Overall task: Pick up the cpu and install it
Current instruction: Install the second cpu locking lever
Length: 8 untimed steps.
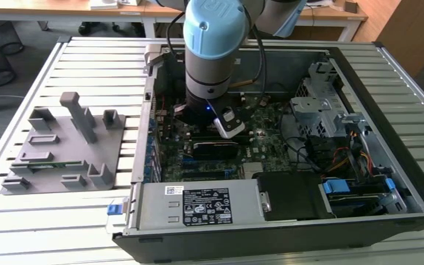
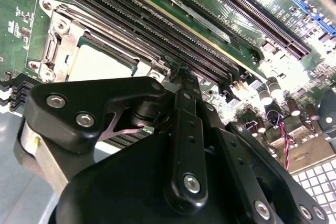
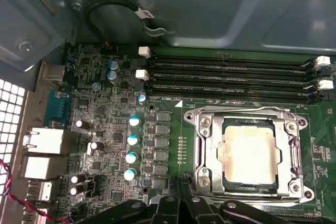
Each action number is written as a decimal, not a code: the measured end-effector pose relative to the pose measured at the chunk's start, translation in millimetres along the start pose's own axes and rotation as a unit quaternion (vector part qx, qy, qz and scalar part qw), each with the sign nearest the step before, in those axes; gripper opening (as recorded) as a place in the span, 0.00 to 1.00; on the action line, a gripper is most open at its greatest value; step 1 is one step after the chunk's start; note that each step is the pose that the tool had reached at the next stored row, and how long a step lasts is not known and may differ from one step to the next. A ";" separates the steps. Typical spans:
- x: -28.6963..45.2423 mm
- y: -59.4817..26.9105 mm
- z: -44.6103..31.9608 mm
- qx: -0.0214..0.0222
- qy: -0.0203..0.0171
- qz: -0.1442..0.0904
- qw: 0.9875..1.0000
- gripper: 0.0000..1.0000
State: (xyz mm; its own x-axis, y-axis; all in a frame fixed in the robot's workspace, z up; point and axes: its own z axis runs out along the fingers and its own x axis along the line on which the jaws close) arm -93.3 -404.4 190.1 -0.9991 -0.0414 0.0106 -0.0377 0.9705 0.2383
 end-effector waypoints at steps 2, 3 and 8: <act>0.0 -0.1 -0.1 0.002 0.000 0.000 1.000 0.11; 0.0 -0.1 -0.1 0.002 0.000 0.000 1.000 0.11; 0.3 0.0 -0.1 0.005 0.000 0.000 1.000 0.11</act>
State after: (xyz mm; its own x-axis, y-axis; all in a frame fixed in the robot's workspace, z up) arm -93.6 -404.5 190.2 -0.9991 -0.0413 0.0110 -0.0377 0.9727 0.2290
